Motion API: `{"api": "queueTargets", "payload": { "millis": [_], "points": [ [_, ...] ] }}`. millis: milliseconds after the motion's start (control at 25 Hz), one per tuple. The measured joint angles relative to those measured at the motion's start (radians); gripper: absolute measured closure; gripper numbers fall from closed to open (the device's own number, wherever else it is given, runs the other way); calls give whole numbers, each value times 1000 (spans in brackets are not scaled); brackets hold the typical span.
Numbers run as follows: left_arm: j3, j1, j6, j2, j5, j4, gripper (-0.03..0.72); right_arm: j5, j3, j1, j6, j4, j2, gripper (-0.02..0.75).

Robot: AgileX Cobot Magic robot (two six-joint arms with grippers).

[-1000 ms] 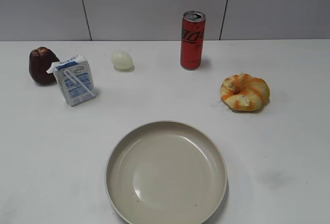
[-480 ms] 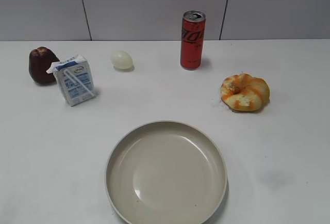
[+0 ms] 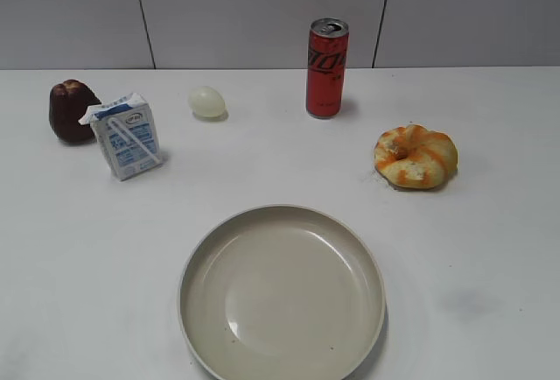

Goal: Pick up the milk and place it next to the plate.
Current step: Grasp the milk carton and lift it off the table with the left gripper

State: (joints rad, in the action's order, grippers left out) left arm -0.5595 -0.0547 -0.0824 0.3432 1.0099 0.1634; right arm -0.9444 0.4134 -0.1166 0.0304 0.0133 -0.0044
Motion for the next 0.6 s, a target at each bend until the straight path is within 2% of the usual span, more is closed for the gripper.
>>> {"api": "queueTargets", "payload": {
  "millis": [280, 600],
  "points": [
    [-177, 0, -162, 456, -26, 0, 121, 0, 0, 0, 0, 0, 0, 238],
    [-498, -21, -358, 899, -34, -1, 121, 0, 0, 0, 0, 0, 0, 238]
  ]
}}
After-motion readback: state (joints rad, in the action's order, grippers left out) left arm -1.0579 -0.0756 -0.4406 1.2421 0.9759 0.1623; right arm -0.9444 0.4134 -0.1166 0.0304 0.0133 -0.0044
